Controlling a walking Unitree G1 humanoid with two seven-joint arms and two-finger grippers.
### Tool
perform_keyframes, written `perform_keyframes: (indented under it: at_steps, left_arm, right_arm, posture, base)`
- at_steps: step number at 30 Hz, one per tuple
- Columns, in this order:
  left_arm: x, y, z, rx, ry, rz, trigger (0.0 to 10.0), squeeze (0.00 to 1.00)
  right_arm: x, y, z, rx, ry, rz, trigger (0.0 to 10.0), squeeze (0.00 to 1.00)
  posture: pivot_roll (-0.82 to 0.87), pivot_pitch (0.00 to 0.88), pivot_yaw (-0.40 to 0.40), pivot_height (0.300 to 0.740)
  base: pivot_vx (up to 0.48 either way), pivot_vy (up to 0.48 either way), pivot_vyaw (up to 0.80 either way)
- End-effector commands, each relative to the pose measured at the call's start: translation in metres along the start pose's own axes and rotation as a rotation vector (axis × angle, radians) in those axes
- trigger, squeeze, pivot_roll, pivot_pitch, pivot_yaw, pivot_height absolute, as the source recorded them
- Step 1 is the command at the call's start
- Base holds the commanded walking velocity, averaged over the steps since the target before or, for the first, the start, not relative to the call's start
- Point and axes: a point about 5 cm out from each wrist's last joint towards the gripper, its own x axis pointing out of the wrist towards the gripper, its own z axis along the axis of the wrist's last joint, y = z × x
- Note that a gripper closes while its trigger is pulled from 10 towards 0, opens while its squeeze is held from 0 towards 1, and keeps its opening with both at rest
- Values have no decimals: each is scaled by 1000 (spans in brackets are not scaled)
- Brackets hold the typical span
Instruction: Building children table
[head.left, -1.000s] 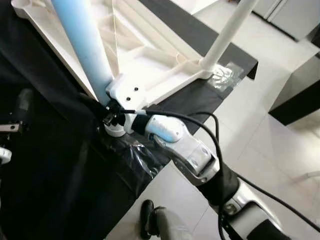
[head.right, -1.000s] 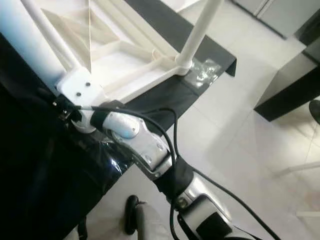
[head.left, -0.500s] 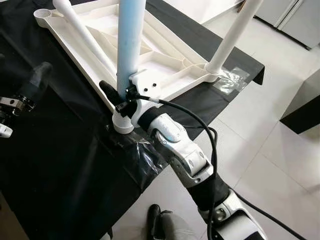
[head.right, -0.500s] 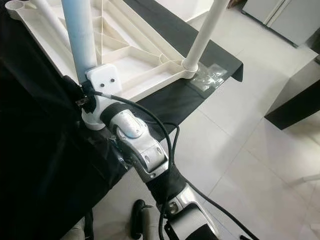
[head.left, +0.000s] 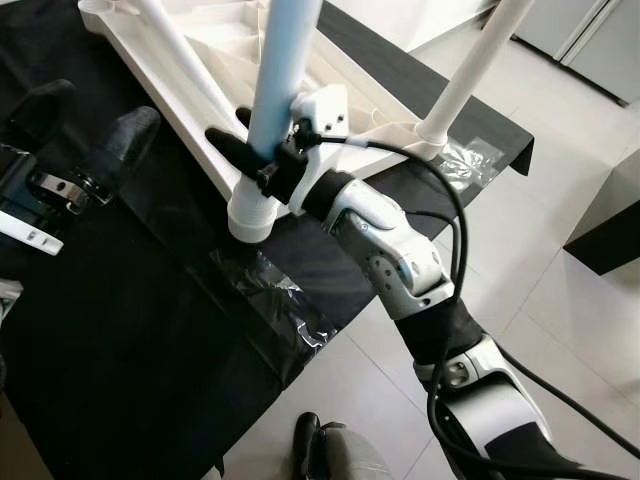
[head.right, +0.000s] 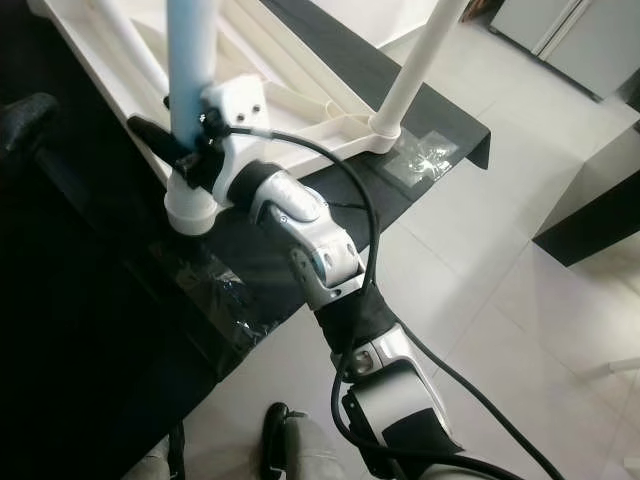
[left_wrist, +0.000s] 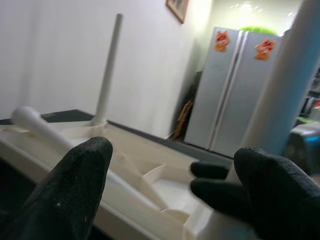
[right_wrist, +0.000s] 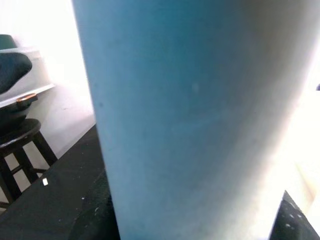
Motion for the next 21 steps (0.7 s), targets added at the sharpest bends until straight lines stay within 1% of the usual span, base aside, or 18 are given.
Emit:
perform_keyframes:
  at_steps: [1, 2, 4, 6, 9, 10, 11, 12, 14, 15, 17, 19, 20, 21]
  left_arm:
    - [1, -6, -1, -1, 17, -46, 10000, 0]
    - [3, -8, 0, -9, 13, -62, 10000, 0]
    - [6, -12, 0, -20, 10, -93, 10000, 0]
    - [6, -12, 0, -20, 10, -93, 10000, 0]
    - [7, -15, -1, -26, 18, -105, 10000, 0]
    - [7, -15, -1, -26, 18, -105, 10000, 0]
    - [7, -15, -2, -28, 22, -107, 10000, 0]
    - [7, -15, -2, -28, 22, -107, 10000, 0]
    - [7, -17, -2, -33, 27, -113, 10000, 0]
    - [7, -17, -2, -33, 27, -113, 10000, 0]
    - [7, -18, -2, -36, 30, -119, 10000, 0]
    - [7, -18, -2, -36, 30, -119, 10000, 0]
    - [8, -20, -2, -43, 35, -138, 10000, 0]
    - [8, -20, -2, -43, 35, -138, 10000, 0]
  right_arm:
    - [3, 2, 16, 10, -87, 30, 10000, 0]
    - [3, 4, 15, 2, -84, 41, 10000, 0]
    - [2, 9, 1, -1, -25, 61, 10000, 0]
    - [2, 9, 1, -1, -25, 61, 10000, 0]
    - [-1, 14, -22, -5, 73, 52, 10000, 0]
    - [-1, 14, -22, -5, 73, 52, 10000, 0]
    - [-1, 12, -29, -3, 109, 33, 10000, 0]
    - [-1, 12, -29, -3, 109, 33, 10000, 0]
    - [-4, 8, -48, -8, 212, -41, 10000, 0]
    - [-4, 8, -48, -8, 212, -41, 10000, 0]
    - [-7, 6, -59, -5, 275, -95, 10000, 0]
    - [-7, 6, -59, -5, 275, -95, 10000, 0]
    - [-12, 0, -71, -13, 349, -190, 10000, 0]
    - [-12, 0, -71, -13, 349, -190, 10000, 0]
  posture:
    - [16, 176, -138, 740]
    - [16, 176, -138, 740]
    - [15, 176, -137, 740]
    - [15, 176, -137, 740]
    - [12, 181, -137, 740]
    - [12, 181, -137, 740]
    - [12, 185, -137, 740]
    - [12, 185, -137, 740]
    - [12, 191, -139, 740]
    - [12, 191, -139, 740]
    - [13, 192, -139, 740]
    - [13, 192, -139, 740]
    - [16, 199, -138, 740]
    - [16, 199, -138, 740]
  base:
    - [0, 0, 0]
    - [0, 0, 0]
    - [0, 0, 0]
    - [0, 0, 0]
    - [0, 0, 0]
    - [0, 0, 0]
    - [0, 0, 0]
    - [0, 0, 0]
    - [0, 0, 0]
    - [0, 0, 0]
    - [0, 0, 0]
    - [0, 0, 0]
    - [0, 0, 0]
    - [0, 0, 0]
